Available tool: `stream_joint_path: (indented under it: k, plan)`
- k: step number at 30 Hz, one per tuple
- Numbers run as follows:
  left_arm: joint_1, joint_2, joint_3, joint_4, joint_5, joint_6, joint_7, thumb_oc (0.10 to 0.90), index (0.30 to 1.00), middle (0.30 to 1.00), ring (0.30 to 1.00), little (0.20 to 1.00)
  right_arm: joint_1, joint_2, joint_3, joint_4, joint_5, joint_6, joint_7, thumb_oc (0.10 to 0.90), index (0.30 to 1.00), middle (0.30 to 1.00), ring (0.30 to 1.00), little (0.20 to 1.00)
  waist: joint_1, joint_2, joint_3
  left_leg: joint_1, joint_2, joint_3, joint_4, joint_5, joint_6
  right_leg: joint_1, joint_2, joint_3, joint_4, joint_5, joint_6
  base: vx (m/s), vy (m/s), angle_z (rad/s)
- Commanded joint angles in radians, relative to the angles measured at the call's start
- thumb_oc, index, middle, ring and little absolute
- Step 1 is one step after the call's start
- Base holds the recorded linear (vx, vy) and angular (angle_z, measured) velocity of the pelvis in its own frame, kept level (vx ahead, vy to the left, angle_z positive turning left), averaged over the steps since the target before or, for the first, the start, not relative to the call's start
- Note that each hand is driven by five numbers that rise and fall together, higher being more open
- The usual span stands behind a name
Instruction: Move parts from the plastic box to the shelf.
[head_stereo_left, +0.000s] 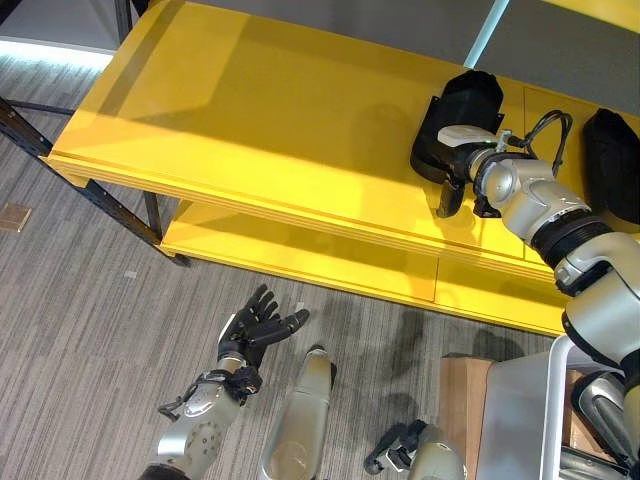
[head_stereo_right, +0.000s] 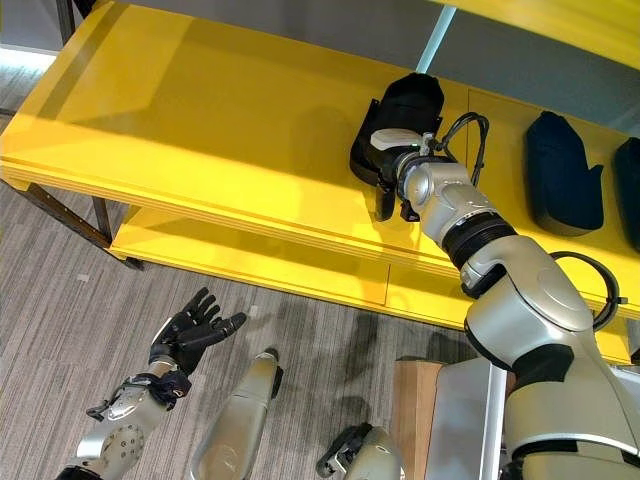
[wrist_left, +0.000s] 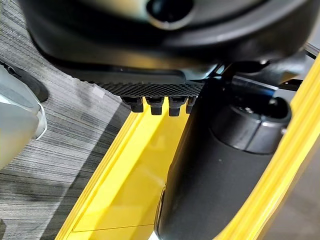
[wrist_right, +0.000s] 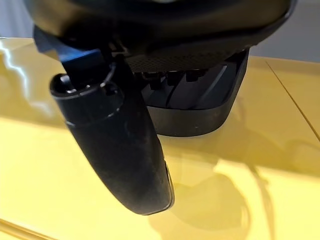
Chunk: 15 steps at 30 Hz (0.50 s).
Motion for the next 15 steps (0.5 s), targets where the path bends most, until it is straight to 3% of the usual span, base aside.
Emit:
stream_joint_path:
  k: [1,15]
  plan:
    - [-0.022,0.031,0.040,-0.066,-0.038,-0.082,-0.026,0.900,1.000,1.000,1.000,1.000,-0.081,-0.073,0.014,-0.025,-0.020,-0.003,-0.030,0.900,1.000,1.000,1.000,1.000,0.013,0.002,-0.017,0.060,0.104,-0.048,0.038,-0.157,-0.024,-0.052,-0.012,0.038,0.004,0.100,-0.002,0.00,0.000,0.00]
    - [-0.011,0.030,0.043,-0.066,-0.044,-0.088,-0.025,0.900,1.000,1.000,1.000,1.000,-0.047,-0.085,-0.019,0.034,-0.010,-0.012,-0.055,0.900,1.000,1.000,1.000,1.000,0.011,0.012,-0.012,0.053,0.105,-0.046,0.038,-0.152,-0.023,-0.063,-0.013,0.042,0.009,0.097,-0.002,0.00,0.000,0.00]
